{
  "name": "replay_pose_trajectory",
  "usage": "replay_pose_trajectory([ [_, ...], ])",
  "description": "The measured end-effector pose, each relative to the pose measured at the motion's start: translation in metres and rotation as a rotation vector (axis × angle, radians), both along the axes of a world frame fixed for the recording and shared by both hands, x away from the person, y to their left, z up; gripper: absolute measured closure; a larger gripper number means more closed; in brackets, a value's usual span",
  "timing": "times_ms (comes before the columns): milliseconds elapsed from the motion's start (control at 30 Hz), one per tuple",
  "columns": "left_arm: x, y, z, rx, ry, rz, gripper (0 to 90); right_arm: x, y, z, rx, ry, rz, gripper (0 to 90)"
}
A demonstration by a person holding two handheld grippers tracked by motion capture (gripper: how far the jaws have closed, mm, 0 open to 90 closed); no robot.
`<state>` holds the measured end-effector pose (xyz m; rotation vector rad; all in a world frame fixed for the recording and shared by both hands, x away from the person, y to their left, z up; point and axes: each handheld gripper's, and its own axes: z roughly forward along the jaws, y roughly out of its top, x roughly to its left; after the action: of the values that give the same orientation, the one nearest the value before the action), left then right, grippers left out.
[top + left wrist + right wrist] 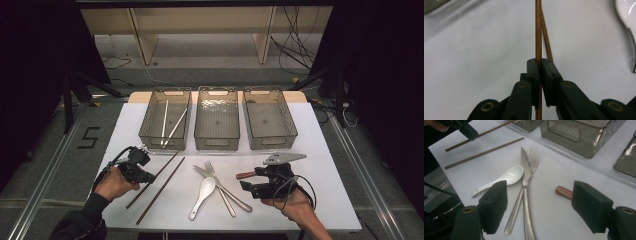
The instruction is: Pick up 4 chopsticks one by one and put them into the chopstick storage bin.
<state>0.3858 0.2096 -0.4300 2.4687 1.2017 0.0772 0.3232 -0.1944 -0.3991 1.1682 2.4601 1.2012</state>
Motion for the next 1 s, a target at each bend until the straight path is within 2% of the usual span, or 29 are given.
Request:
replay_pose_trajectory([
  [300, 0.004, 0.004, 0.02, -0.103, -0.058, 0.008, 84.4, 0.0, -0.001, 0.001, 0.006, -0.003, -0.005, 29.8],
  [533, 0.013, 0.006, 0.037, -0.14, -0.114, 0.02, 84.4, 0.0, -0.002, 0.001, 0.011, -0.012, -0.01, 29.8],
  [733, 0.024, 0.007, 0.064, -0.192, -0.19, 0.044, 84.4, 0.0, -0.003, 0.002, 0.015, -0.02, -0.014, 29.8],
  [1000, 0.049, 0.015, 0.071, -0.257, -0.227, 0.105, 84.3, 0.0, -0.003, 0.001, 0.016, -0.019, -0.013, 29.8],
])
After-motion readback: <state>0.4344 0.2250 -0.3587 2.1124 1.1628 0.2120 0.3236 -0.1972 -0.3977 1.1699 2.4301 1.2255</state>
